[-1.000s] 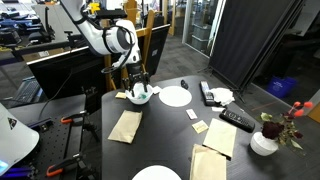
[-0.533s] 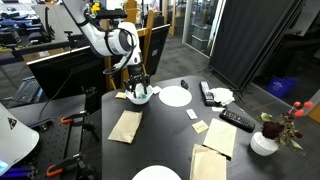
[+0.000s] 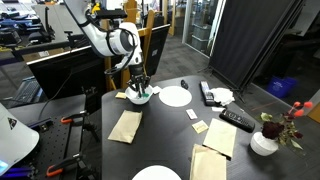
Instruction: Put the marker in the bowl on the table
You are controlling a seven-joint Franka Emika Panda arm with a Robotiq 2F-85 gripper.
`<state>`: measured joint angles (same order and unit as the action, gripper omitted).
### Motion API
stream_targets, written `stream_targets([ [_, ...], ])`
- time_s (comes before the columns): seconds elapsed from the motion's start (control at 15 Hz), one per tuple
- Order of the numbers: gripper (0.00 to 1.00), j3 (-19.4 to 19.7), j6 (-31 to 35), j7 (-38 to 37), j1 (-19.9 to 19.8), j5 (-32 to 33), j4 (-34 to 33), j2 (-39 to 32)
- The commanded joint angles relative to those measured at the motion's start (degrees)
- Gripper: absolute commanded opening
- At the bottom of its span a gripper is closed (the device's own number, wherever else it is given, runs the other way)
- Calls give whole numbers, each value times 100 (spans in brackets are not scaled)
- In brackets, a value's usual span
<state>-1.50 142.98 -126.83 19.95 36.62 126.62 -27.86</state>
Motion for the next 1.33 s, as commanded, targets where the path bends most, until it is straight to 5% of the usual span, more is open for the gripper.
stream_targets([
  [0.0, 6, 84, -212, -107, 157, -102, -91, 44],
  [0.6, 6, -87, -976, -18, 331, 20, 281, 971],
  [1.27, 6, -405, -1279, 1162, -293, -163, 880, 2323],
])
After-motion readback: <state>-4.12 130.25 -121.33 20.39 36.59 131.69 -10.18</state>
